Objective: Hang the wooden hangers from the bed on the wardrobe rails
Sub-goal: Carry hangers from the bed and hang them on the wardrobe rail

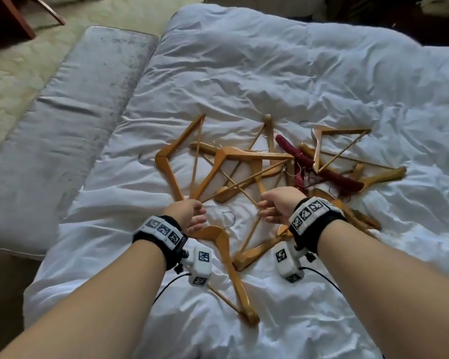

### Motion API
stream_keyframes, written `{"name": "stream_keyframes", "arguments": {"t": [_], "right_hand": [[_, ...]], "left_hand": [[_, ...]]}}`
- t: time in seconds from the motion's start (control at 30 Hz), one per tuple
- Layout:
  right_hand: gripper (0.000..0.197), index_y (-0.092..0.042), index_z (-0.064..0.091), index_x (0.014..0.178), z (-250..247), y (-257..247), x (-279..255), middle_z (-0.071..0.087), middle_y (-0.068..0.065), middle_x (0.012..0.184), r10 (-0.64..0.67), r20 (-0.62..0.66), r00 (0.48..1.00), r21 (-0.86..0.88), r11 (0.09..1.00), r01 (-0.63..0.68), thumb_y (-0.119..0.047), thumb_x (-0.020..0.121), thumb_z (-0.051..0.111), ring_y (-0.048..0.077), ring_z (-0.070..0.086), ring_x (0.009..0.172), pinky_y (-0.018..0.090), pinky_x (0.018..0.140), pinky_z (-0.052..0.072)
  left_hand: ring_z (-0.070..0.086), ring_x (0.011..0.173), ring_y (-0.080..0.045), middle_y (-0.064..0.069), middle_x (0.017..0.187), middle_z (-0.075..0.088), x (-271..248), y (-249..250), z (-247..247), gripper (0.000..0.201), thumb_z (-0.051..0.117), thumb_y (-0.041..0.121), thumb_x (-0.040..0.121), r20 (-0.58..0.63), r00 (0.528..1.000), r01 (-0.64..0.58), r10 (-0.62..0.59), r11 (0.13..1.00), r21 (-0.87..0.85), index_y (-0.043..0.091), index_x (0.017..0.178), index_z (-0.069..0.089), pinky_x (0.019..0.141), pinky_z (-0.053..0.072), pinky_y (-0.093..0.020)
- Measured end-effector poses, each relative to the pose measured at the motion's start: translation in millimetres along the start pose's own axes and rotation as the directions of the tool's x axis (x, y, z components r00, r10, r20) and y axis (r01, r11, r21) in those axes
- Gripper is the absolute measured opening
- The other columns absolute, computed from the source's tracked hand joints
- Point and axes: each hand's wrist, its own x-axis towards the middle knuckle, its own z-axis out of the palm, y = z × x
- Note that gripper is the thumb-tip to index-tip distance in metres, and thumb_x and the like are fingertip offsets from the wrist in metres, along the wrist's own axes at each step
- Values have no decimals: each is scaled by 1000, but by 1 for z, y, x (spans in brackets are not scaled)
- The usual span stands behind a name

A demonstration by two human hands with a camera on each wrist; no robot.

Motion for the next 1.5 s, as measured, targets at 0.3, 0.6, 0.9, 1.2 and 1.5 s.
{"name": "stream_keyframes", "arguments": {"t": [0.3, 0.6, 0.9, 1.2, 1.5], "right_hand": [[17, -8, 56, 111, 31, 28, 50, 65, 11, 84, 101, -38, 994, 102, 990, -97, -15, 96, 56, 23, 63, 57, 28, 54, 51], [15, -7, 57, 108, 38, 41, 55, 66, 11, 84, 145, -46, 988, 188, 973, -134, -15, 95, 57, 24, 64, 59, 27, 51, 51], [16, -5, 57, 110, 30, 56, 49, 63, 10, 78, 189, -79, 979, 179, 969, -173, -13, 96, 54, 24, 61, 58, 28, 51, 50], [26, -3, 56, 119, 30, 80, 50, 65, 13, 87, 229, -58, 972, 164, 962, -217, -14, 95, 55, 25, 62, 61, 29, 54, 52], [22, -4, 55, 116, 39, 72, 35, 64, 13, 87, 204, -23, 979, 114, 973, -200, -14, 95, 54, 24, 61, 59, 30, 54, 51]], "left_hand": [[61, 104, -27, -2, 130, 54, 88, 5, 16, 22, 62, 30, 96, 12, 993, 116, -116, 993, 2, 18, 114, 60, 72, 59, -40], [46, 136, -37, -17, 151, 45, 132, 1, 19, 50, 49, 38, 103, 48, 998, -2, -30, 834, 551, 9, 144, 50, 109, 44, -48], [49, 131, -32, -9, 148, 48, 144, -14, 32, 64, 67, 30, 92, 105, 994, -54, -17, 766, 640, 19, 150, 41, 109, 40, -41], [60, 113, -35, -12, 131, 58, 141, -25, 23, 84, 65, 22, 83, -40, 996, -15, 75, 621, 784, 27, 155, 21, 100, 51, -45], [69, 82, -27, -9, 88, 71, 97, -42, 8, 20, 66, 22, 84, -5, 998, -26, 66, 457, 889, 9, 97, 71, 81, 61, -39]]}}
